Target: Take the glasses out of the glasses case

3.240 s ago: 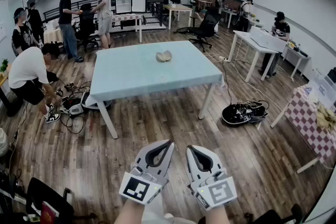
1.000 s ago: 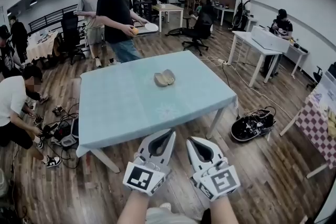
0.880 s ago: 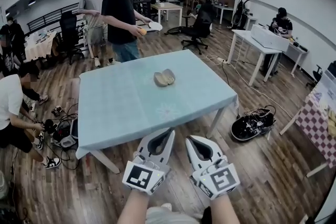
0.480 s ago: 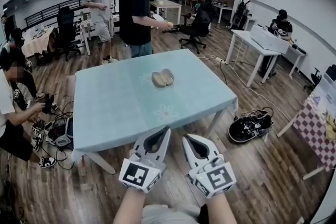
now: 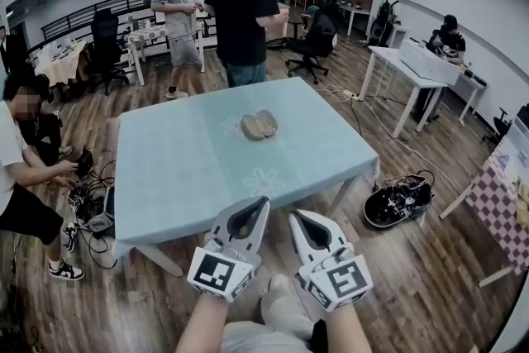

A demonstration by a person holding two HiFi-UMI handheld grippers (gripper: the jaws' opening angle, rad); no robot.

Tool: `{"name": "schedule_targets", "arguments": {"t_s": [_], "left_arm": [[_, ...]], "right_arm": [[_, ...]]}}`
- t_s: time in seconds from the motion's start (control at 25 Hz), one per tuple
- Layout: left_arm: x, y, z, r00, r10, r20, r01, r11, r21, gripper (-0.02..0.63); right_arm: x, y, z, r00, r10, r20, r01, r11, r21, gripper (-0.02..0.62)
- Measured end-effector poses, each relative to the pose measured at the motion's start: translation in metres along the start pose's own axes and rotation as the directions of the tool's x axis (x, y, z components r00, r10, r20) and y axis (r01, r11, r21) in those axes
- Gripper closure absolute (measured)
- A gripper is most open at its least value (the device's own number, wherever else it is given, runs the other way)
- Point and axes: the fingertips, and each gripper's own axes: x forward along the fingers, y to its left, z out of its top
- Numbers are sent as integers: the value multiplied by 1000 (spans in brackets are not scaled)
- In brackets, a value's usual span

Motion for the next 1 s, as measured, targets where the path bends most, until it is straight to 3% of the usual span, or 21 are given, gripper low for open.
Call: {"name": "schedule_targets", "arguments": {"t_s": [1.0], "left_arm": [[57, 59, -33, 997, 61, -37, -61, 998, 3, 598]], "right_arm": [[77, -58, -21, 999, 44, 11, -44, 998, 48, 592]]}}
